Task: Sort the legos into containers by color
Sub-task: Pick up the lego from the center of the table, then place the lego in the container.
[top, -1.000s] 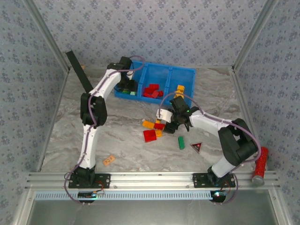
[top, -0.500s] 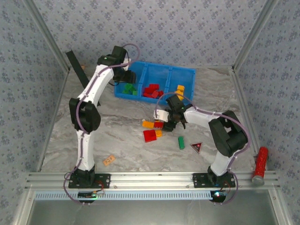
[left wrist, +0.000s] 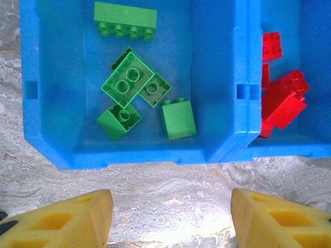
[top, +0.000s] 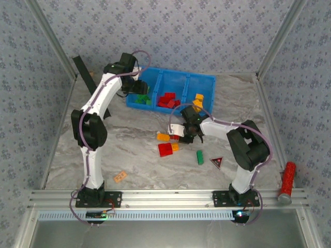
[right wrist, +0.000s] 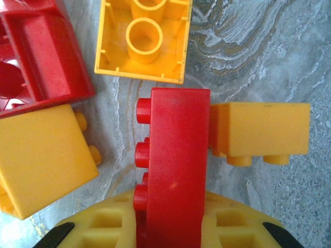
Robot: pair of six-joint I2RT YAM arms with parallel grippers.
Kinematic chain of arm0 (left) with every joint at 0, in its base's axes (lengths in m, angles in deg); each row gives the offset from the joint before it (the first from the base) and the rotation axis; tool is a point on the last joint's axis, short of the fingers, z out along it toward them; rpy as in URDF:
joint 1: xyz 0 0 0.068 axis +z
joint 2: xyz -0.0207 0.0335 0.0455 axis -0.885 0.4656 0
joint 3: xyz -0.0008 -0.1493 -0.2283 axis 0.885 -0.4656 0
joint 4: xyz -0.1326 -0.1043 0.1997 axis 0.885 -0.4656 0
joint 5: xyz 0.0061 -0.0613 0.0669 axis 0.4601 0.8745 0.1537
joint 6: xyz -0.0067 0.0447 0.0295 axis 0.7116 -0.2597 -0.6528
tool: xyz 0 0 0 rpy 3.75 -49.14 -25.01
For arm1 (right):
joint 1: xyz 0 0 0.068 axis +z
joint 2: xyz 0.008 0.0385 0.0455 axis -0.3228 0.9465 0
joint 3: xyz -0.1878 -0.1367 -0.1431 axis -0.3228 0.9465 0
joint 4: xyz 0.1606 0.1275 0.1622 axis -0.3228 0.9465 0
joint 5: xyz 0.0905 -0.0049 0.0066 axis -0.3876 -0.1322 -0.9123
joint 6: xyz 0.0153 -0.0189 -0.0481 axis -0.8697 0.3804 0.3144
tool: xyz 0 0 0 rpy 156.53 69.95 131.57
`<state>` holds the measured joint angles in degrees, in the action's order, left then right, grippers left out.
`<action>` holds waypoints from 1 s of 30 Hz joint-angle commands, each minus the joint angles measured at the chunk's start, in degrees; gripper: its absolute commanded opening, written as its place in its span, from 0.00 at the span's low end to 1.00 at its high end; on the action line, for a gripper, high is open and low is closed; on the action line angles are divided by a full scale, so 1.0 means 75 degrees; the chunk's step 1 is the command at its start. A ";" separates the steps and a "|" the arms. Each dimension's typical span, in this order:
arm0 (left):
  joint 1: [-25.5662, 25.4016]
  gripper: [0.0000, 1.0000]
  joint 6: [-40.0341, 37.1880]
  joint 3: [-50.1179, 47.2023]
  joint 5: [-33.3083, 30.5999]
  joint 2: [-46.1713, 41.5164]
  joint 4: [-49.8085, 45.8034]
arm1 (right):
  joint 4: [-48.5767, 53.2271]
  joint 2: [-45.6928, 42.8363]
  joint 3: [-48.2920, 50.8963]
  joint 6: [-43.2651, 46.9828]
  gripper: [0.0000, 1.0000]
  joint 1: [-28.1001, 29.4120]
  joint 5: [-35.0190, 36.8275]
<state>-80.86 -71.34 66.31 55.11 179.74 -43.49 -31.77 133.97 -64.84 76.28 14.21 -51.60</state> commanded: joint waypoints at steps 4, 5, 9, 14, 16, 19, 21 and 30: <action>0.0091 0.62 0.0089 -0.0193 0.0205 -0.0525 0.0223 | 0.0621 -0.0987 0.0284 -0.0219 0.11 0.0015 0.0088; 0.0091 0.62 0.0065 -0.0238 0.0205 -0.0566 0.0241 | 0.0671 -0.1157 0.0311 -0.0299 0.10 0.0004 0.0083; 0.0126 0.62 0.0025 -0.0563 0.0227 -0.0838 0.0369 | 0.0779 -0.1980 0.0376 -0.0618 0.09 -0.0036 0.0095; 0.0149 0.62 -0.0044 -0.1089 0.0209 -0.1342 0.0434 | 0.0248 -0.2299 -0.0009 -0.0823 0.08 -0.0135 0.0605; 0.0149 0.62 -0.0093 -0.1539 0.0065 -0.1651 0.0446 | -0.0118 -0.2189 -0.0294 -0.0970 0.08 -0.0229 0.0726; 0.0149 0.64 -0.0118 -0.2161 -0.0183 -0.2125 0.0473 | -0.0477 -0.1728 -0.0975 -0.1182 0.08 -0.0276 0.0815; 0.0149 0.67 -0.0075 -0.2601 -0.0240 -0.2450 0.0510 | -0.0593 -0.1287 -0.1600 -0.1257 0.08 -0.0226 0.0872; 0.0151 0.69 0.0238 -0.4474 0.0009 -0.3561 0.0606 | -0.0625 0.0977 -0.3917 -0.1465 0.08 -0.0021 0.1685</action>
<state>-80.18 -70.90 35.06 54.24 155.68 -38.82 -37.00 137.44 -90.41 67.08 13.62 -42.00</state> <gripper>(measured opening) 0.692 0.241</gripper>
